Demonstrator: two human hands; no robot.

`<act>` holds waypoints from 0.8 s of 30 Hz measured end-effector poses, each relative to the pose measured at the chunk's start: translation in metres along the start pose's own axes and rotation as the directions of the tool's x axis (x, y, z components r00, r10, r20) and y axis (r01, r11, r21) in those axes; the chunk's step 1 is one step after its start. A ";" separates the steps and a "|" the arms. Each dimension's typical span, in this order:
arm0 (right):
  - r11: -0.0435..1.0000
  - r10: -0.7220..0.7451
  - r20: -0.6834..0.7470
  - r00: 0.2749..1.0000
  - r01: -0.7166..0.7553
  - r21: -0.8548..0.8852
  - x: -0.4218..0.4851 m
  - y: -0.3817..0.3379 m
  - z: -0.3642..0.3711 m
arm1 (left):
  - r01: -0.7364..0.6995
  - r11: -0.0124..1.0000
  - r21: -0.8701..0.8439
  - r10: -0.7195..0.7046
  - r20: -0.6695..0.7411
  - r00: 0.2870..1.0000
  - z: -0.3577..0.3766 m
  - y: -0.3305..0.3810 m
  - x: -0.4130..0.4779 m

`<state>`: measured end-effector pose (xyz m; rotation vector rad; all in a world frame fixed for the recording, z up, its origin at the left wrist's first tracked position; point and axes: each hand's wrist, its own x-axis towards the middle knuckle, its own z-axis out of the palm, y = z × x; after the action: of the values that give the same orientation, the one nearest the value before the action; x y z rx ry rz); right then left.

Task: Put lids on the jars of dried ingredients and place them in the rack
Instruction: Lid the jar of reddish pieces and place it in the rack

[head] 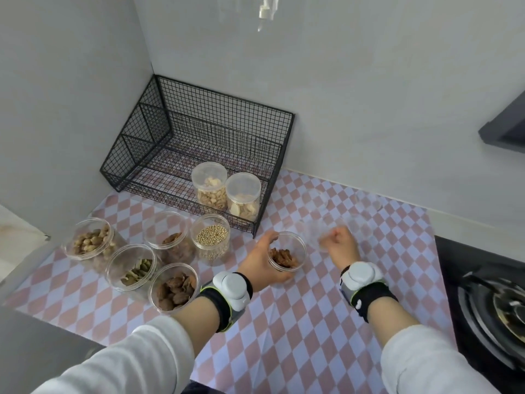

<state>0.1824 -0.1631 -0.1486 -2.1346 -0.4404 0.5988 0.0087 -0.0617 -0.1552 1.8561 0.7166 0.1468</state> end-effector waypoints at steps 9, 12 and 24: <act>0.898 0.230 0.384 0.894 -0.346 0.270 -0.031 -0.050 0.000 | -0.028 0.998 -0.065 0.028 -0.004 1.000 0.000 -0.003 -0.003; 0.986 0.153 0.209 0.966 -0.164 0.037 -0.038 -0.050 0.018 | -0.035 0.998 -0.045 0.035 -0.001 0.999 -0.002 -0.006 -0.005; 0.998 -0.036 0.249 0.968 0.046 -0.036 -0.045 -0.050 0.038 | -0.021 0.987 -0.157 0.016 -0.033 0.999 -0.005 -0.003 -0.008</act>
<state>0.1191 -0.1323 -0.1160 -2.0917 -0.6379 0.8449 -0.0009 -0.0609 -0.1545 1.7132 0.6903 0.2389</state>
